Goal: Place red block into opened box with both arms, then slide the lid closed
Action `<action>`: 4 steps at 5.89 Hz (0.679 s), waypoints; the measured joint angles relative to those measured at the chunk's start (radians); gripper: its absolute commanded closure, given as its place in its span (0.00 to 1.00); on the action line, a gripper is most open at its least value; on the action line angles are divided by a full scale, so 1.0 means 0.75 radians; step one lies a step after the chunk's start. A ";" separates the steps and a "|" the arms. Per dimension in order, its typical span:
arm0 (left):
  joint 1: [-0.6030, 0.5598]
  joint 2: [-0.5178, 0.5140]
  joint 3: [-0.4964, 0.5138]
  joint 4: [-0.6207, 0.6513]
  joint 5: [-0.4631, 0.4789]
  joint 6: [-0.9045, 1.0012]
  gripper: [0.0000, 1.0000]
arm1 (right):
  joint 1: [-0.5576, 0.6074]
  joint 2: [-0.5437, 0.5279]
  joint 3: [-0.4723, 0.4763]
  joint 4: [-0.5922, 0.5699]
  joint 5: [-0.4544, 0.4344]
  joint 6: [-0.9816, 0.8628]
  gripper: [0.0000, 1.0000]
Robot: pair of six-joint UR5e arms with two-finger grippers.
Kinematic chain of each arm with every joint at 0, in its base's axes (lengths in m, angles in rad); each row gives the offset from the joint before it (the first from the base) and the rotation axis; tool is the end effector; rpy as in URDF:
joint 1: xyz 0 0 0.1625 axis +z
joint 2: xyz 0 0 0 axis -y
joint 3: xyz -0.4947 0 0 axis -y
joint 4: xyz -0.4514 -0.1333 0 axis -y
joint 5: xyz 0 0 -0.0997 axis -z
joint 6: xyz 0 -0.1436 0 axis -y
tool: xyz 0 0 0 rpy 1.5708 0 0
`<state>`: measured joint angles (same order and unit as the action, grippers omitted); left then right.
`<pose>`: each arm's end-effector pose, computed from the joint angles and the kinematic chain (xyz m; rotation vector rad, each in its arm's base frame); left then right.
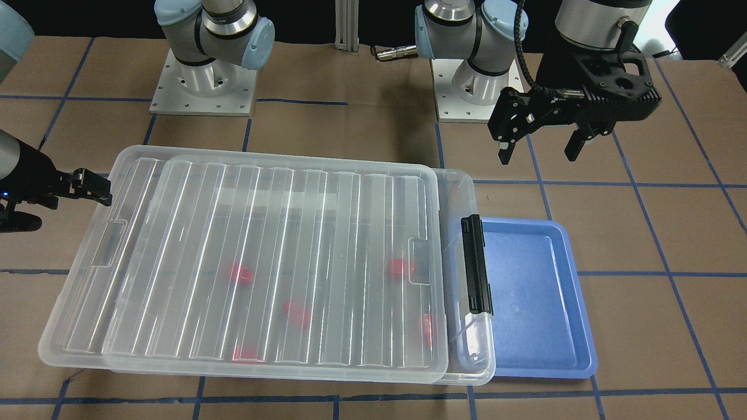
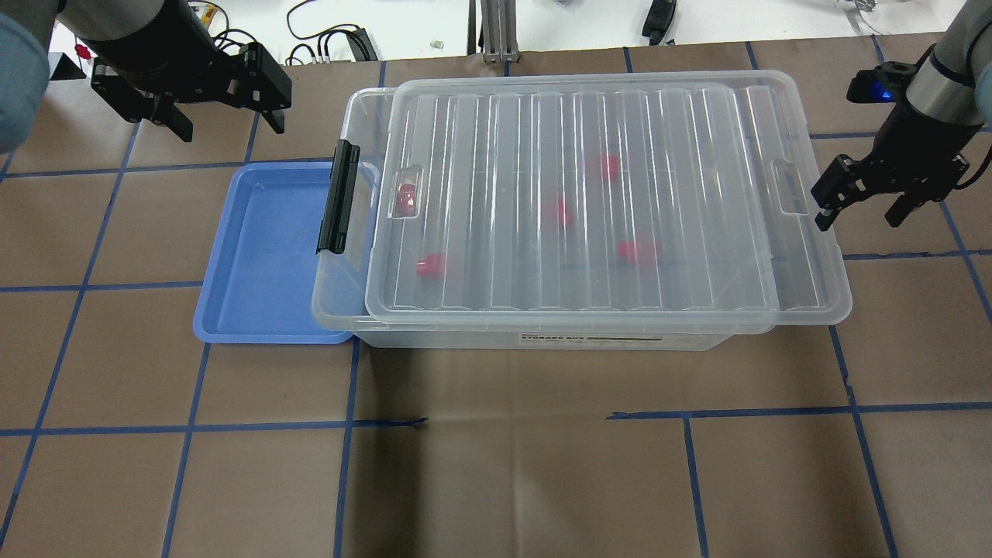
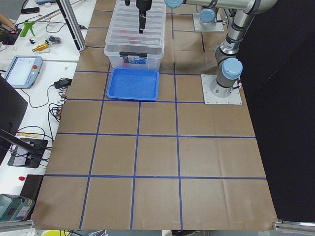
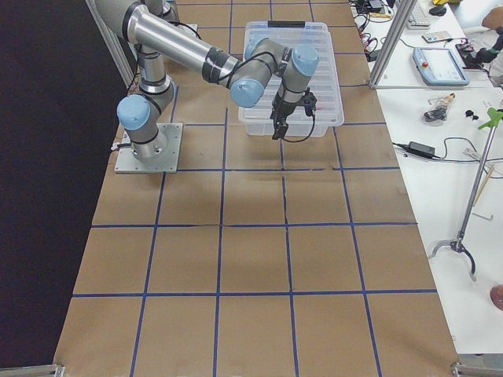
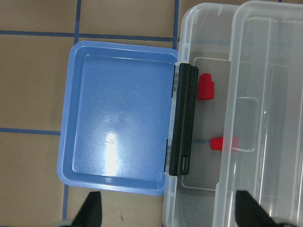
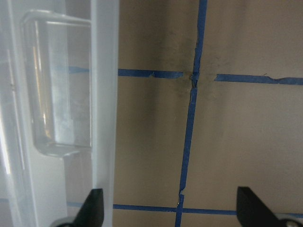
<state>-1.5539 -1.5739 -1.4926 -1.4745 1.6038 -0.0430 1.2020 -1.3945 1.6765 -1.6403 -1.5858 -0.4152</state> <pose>-0.1188 -0.5765 0.5666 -0.0972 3.0980 -0.2669 -0.0895 -0.5953 0.3625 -0.0734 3.0578 0.3102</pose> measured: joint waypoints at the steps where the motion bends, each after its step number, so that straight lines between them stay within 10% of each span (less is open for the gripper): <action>1: 0.000 0.000 -0.001 0.000 0.000 0.000 0.01 | 0.014 -0.005 0.000 0.008 0.020 0.012 0.00; 4: 0.000 0.000 -0.002 0.000 -0.001 0.001 0.01 | 0.135 -0.029 -0.003 0.011 0.089 0.146 0.00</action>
<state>-1.5539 -1.5739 -1.4941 -1.4742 1.6030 -0.0426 1.3035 -1.4160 1.6741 -1.6322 -1.5191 -0.3057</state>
